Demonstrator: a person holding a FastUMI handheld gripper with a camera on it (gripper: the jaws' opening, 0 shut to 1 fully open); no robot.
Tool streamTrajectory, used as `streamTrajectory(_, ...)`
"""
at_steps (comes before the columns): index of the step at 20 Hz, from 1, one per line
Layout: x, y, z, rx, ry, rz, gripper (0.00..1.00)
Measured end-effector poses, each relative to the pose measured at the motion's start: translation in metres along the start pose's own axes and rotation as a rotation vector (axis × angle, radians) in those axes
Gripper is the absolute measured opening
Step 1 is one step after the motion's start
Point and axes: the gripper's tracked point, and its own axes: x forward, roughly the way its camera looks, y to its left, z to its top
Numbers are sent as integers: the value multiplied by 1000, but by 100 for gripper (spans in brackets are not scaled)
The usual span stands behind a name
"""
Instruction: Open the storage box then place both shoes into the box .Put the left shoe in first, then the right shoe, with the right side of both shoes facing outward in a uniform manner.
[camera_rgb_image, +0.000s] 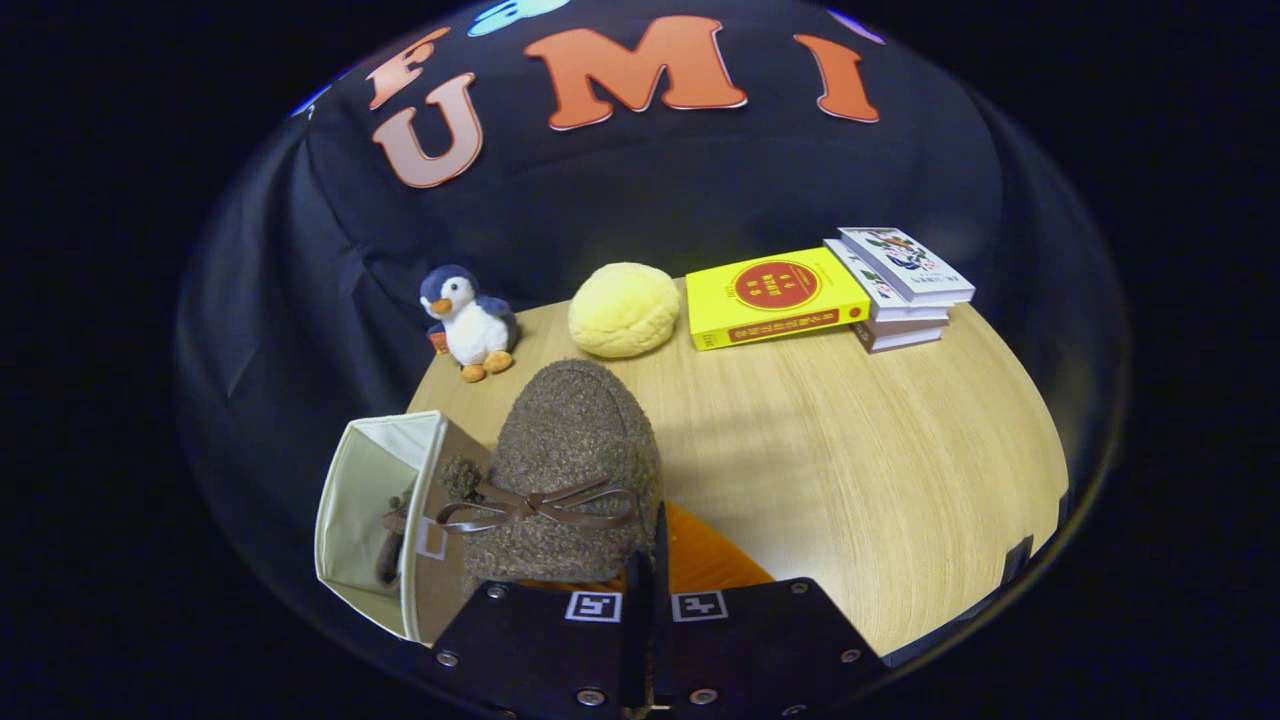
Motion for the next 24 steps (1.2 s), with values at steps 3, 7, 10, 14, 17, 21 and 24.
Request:
streamTrajectory(3,0,38,-1,-30,25,27,4)
streamTrajectory(7,-1,91,11,-86,12,74,4)
streamTrajectory(10,0,132,10,-119,11,113,4)
streamTrajectory(14,7,162,-6,-118,46,112,4)
streamTrajectory(17,19,179,-17,-107,68,114,4)
streamTrajectory(21,32,191,-37,-75,122,97,5)
streamTrajectory(24,35,191,-52,-85,155,72,7)
